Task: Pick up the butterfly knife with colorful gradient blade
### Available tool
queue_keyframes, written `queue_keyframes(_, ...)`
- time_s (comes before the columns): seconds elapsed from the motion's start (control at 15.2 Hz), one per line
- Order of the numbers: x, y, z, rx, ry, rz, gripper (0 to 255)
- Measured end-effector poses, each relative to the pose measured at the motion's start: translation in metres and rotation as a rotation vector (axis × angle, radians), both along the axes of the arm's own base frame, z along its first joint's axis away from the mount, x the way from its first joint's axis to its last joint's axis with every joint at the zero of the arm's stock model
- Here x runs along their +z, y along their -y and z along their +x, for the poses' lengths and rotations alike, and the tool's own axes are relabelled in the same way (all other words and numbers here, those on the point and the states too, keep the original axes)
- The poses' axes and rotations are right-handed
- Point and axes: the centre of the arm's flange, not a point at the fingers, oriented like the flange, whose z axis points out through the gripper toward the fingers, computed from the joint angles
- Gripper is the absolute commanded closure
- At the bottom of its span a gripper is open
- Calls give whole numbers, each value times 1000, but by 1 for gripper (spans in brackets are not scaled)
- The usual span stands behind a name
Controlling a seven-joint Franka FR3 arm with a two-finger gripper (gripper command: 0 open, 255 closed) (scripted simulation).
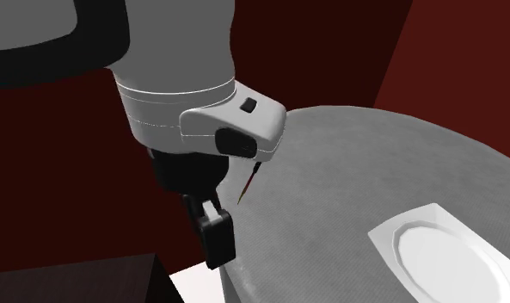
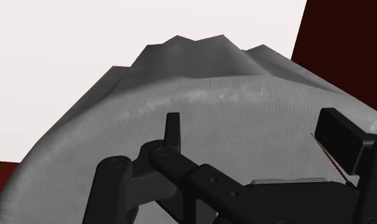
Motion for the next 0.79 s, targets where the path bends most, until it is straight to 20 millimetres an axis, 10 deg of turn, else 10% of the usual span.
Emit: queue_keyframes(0.79, -60, -111, 71, 253, 48, 54, 0)
